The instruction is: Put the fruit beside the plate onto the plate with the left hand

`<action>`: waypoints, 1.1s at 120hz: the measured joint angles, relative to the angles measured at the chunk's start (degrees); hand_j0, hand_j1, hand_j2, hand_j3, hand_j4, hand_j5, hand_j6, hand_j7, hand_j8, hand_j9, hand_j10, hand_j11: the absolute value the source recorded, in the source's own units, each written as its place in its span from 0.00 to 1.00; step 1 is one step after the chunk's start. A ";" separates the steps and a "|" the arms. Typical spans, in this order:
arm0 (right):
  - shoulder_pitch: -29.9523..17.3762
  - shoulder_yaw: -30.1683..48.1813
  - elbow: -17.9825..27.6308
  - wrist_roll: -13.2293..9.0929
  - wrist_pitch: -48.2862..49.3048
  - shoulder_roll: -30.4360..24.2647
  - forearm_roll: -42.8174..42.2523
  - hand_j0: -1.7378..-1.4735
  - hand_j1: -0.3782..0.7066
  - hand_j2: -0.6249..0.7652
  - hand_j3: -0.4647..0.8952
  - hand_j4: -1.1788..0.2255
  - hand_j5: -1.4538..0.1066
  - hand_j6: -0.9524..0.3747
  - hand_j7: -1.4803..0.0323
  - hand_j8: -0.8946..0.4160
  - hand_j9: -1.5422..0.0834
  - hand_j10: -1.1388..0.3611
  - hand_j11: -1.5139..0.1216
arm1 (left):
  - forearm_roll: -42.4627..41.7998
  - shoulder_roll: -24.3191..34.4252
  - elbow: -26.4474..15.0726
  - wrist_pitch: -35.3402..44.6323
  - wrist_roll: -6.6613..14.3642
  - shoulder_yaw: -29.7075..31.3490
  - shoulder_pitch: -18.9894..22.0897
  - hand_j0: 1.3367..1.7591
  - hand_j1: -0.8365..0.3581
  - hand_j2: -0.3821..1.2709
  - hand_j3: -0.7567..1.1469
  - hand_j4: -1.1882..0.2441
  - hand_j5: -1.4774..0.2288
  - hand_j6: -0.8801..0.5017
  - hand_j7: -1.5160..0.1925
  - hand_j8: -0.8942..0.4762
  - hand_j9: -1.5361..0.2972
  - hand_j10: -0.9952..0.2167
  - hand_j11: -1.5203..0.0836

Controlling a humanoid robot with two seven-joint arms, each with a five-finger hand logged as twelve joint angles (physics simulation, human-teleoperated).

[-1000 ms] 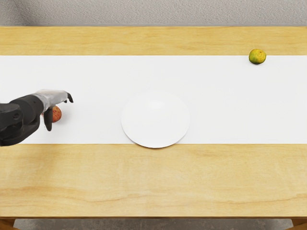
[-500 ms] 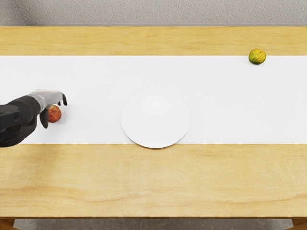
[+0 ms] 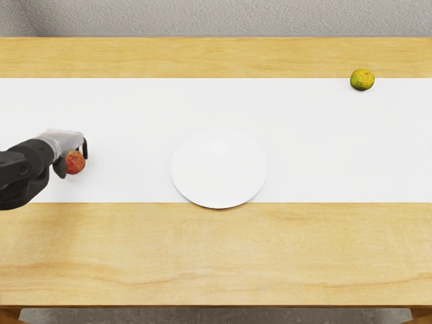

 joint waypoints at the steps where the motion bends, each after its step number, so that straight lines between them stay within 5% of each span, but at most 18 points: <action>1: 0.00 0.00 0.00 0.00 0.00 0.00 0.00 0.30 0.07 0.44 0.34 0.81 0.90 0.69 0.95 0.65 0.92 0.74 0.90 | 0.00 0.00 0.01 0.00 0.00 0.00 0.00 0.76 0.47 0.31 0.40 0.44 0.47 0.31 0.48 0.27 0.46 0.38 0.51; 16: 0.00 0.00 0.00 0.02 0.00 0.00 -0.01 0.30 0.07 0.44 0.34 0.81 0.90 0.69 0.95 0.65 0.92 0.74 0.90 | -0.05 0.00 0.05 -0.27 0.05 0.07 0.01 0.75 0.38 0.41 0.40 0.51 0.38 0.40 0.39 0.35 0.38 0.31 0.43; 51: 0.00 0.00 0.00 0.01 0.00 0.00 -0.01 0.30 0.07 0.44 0.34 0.81 0.90 0.69 0.95 0.66 0.92 0.74 0.90 | -0.52 -0.08 0.13 -0.80 0.06 0.17 -0.98 0.73 0.32 0.41 0.40 0.61 0.22 0.53 0.24 0.45 0.24 0.17 0.27; 68: 0.00 0.00 0.00 0.00 0.00 0.00 0.00 0.30 0.07 0.44 0.34 0.81 0.90 0.69 0.95 0.66 0.92 0.74 0.90 | -0.79 -2.59 0.12 -0.96 0.06 0.13 -5.46 0.72 0.33 0.40 0.40 0.63 0.18 0.55 0.22 0.47 0.22 0.14 0.24; 93: 0.00 0.00 0.00 0.01 0.00 0.00 0.00 0.30 0.07 0.44 0.34 0.81 0.90 0.69 0.95 0.66 0.92 0.74 0.90 | -0.99 -12.60 -0.14 -1.17 0.06 0.13 -10.52 0.71 0.34 0.39 0.40 0.64 0.16 0.56 0.21 0.47 0.20 0.13 0.22; 132: 0.00 0.00 0.00 0.01 0.00 0.00 0.01 0.30 0.07 0.44 0.34 0.81 0.90 0.69 0.95 0.66 0.92 0.74 0.90 | -0.52 -27.39 -0.33 -0.77 0.07 0.08 -11.60 0.71 0.34 0.46 0.40 0.53 0.15 0.51 0.20 0.47 0.20 0.14 0.21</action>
